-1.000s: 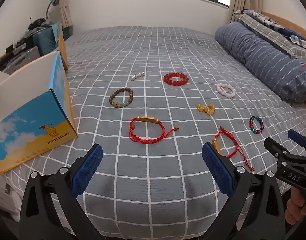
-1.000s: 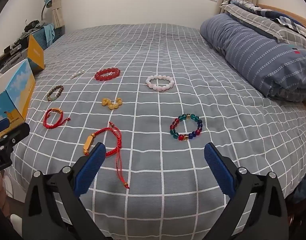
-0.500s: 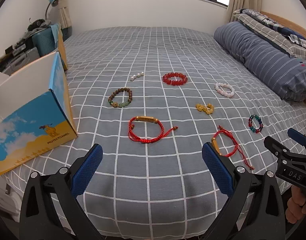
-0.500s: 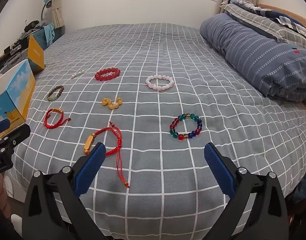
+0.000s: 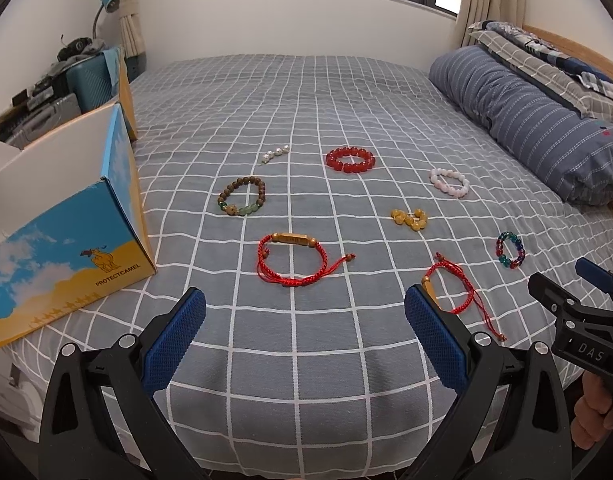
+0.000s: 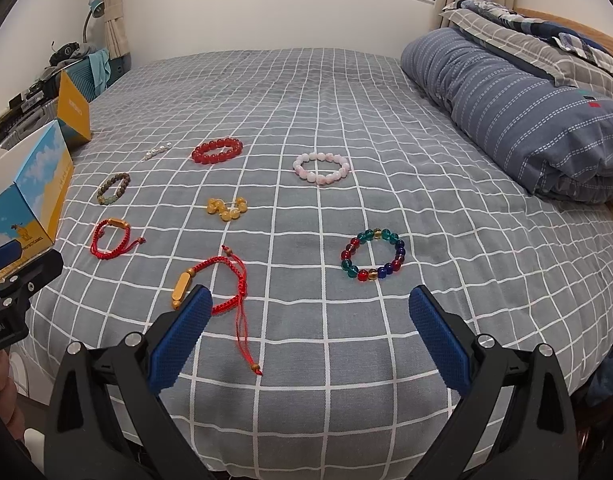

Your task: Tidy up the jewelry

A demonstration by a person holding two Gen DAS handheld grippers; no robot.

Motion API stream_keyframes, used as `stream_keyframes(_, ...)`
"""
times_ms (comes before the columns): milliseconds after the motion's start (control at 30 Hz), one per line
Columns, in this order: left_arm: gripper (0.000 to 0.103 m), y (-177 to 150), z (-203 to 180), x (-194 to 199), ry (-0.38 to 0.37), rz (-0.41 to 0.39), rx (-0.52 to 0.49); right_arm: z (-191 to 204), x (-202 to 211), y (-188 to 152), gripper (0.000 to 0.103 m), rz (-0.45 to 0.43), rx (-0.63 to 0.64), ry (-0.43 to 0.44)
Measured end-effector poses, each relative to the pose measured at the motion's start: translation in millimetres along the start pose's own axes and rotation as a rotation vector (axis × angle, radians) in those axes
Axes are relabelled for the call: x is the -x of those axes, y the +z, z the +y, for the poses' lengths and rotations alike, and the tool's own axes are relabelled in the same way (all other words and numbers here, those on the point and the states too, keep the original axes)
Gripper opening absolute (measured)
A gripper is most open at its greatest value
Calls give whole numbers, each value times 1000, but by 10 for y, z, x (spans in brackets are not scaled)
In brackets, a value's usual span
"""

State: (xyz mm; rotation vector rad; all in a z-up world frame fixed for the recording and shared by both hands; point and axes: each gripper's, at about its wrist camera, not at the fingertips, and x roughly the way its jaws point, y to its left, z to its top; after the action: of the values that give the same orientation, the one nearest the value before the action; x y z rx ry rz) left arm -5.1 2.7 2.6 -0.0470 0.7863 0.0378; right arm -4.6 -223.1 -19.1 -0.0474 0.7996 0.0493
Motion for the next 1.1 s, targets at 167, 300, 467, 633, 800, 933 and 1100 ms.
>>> stream_keyframes(167,97,4,-22,-13,-10,8,-13,5,27,16,95,-5,1,0)
stream_keyframes(300,97,4,-39,3,0,0,-20,10,33,24,95,-5,2,-1)
stream_keyframes(467,97,5,-53,-18,-16,14,-27,11,37,27,95,-5,2,0)
stream_keyframes(633,97,5,-51,-24,-30,23,-32,17,38,30,95,-7,3,-2)
stream_keyframes(800,97,-2,-36,-9,-25,16,-25,42,49,34,95,-13,9,-3)
stream_keyframes(933,97,-7,-39,-12,-12,19,-28,48,50,31,95,-14,11,-5)
stream_keyframes(1100,97,-14,-36,-21,-7,25,-29,34,44,22,95,-12,7,-6)
